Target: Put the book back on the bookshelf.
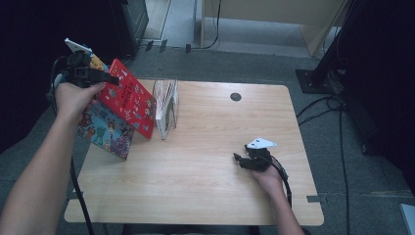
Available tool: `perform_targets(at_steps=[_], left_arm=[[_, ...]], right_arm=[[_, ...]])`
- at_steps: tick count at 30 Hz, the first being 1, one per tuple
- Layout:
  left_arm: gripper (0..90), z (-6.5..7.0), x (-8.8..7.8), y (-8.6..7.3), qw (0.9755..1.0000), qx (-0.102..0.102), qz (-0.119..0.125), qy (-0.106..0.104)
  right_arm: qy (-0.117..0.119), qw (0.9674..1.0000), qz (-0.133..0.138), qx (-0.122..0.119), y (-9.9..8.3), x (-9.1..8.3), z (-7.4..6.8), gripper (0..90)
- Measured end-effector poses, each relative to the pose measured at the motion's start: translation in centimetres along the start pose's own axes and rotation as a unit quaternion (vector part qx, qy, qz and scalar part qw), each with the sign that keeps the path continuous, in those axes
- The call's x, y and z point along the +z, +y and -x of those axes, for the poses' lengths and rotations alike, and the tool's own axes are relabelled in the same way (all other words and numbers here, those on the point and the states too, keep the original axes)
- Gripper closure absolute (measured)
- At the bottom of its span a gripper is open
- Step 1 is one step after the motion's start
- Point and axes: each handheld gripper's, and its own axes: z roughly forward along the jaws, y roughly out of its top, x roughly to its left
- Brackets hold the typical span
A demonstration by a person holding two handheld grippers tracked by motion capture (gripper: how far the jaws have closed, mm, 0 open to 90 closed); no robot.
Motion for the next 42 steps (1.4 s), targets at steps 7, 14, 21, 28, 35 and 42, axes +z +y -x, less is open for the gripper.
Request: perform_targets(at_steps=[7,14,21,28,35,42], left_arm=[[46.1,-1.0,-2.7,-1.4,0.9998,-0.004,0.016,-0.01],[45.2,-0.6,-3.5,-3.5,0.9995,0.007,0.018,-0.025],[43.1,0.3,-3.7,-5.6,0.9994,0.021,0.017,-0.024],[42.2,0.6,-3.7,-7.8,0.9992,0.025,0.012,-0.03],[42.5,1.6,-3.4,-10.0,0.9981,0.044,0.013,-0.04],[42.6,2.8,-1.9,-12.2,0.9964,0.059,0.01,-0.06]], right_arm=[[0.001,1.0,0.0,-0.001,0.0,-0.1,0.0,37.8],[0.003,1.0,0.0,-0.004,0.0,0.0,0.0,36.1],[0.008,0.9999,-0.002,-0.006,0.0,0.0,0.0,34.1],[0.013,0.9999,-0.002,-0.011,0.1,0.2,0.1,32.9],[0.017,0.9997,-0.004,-0.014,0.4,0.5,0.1,32.4],[0.018,0.9997,-0.004,-0.014,0.6,0.7,0.0,32.5]])
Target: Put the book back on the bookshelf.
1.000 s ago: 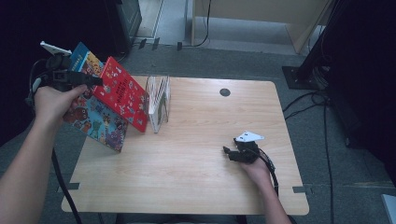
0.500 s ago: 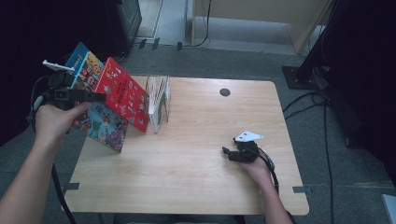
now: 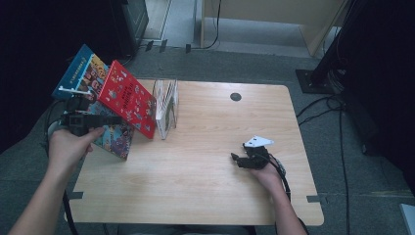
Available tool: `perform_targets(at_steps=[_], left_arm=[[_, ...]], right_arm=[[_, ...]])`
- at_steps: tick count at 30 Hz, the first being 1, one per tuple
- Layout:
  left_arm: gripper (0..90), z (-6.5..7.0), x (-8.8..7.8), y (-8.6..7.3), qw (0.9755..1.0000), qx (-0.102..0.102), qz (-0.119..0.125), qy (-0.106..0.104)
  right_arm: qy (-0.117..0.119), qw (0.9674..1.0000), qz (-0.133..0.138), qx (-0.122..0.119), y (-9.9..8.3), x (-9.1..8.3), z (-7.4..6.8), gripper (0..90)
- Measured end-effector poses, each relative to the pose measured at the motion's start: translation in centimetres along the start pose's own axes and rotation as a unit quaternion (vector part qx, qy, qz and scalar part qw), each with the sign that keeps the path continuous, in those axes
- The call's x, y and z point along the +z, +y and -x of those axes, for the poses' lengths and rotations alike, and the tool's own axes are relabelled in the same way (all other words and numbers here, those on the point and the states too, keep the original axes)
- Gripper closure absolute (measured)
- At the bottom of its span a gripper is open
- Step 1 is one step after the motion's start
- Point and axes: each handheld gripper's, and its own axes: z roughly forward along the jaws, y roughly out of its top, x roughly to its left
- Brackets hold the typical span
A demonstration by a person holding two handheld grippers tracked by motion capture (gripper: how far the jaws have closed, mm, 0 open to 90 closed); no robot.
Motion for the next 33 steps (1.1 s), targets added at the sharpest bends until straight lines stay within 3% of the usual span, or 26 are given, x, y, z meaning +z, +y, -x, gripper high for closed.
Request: perform_targets(at_steps=[12,21,24,31,33], left_arm=[[42.6,2.0,5.0,-3.4,0.9991,0.032,-0.021,-0.02],[42.7,3.0,8.9,-5.2,0.9974,0.038,-0.038,-0.048],[42.4,3.2,10.4,-6.0,0.9961,0.041,-0.053,-0.058],[41.4,3.8,13.1,-7.6,0.9931,0.073,-0.077,-0.049],[41.2,3.7,13.8,-7.8,0.9923,0.072,-0.084,-0.055]], right_arm=[[0.0,1.0,0.0,-0.001,0.0,0.0,0.0,32.4],[-0.001,1.0,-0.002,-0.001,0.0,0.0,-0.1,30.8],[-0.001,1.0,-0.001,0.001,0.0,0.1,-0.1,30.4],[-0.003,1.0,-0.002,0.003,0.1,0.1,-0.3,28.6],[-0.005,1.0,-0.002,0.003,0.1,0.1,-0.4,28.5]])
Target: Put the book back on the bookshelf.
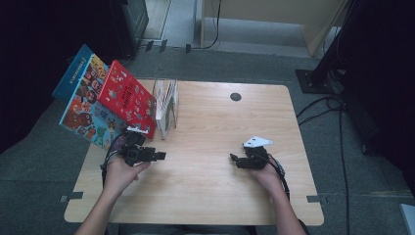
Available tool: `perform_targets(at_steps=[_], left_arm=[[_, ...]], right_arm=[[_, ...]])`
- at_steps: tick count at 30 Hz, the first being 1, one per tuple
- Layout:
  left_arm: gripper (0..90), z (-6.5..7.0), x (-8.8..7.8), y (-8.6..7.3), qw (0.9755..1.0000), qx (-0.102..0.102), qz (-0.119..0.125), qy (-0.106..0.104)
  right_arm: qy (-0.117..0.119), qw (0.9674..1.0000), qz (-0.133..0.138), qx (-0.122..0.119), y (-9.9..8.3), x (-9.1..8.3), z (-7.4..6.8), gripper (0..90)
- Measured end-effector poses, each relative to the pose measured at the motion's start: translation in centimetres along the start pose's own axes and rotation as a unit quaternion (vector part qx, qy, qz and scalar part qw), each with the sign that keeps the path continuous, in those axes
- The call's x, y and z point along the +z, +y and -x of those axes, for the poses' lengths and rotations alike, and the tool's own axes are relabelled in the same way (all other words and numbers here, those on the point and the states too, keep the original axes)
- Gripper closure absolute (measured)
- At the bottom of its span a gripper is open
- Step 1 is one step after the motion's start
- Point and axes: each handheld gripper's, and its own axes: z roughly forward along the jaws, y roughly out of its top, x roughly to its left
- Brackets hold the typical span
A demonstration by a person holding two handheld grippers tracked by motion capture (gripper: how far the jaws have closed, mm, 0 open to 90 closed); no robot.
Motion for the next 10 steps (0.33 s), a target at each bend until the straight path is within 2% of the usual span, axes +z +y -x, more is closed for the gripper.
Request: perform_targets(at_steps=[5,8,10], left_arm=[[40.7,-0.5,1.6,-0.5,1.0,-0.003,-0.006,-0.006],[39.8,-0.7,2.1,-0.8,0.9998,0.006,-0.011,0.014],[39.7,-0.9,2.2,-1.1,0.9998,0.007,-0.008,0.014]], right_arm=[[-0.001,1.0,-0.001,-0.001,0.0,0.0,0.0,27.7],[0.0,1.0,-0.002,-0.001,0.0,0.0,-0.1,25.3],[0.0,1.0,-0.003,-0.001,0.0,0.1,-0.2,22.4]])
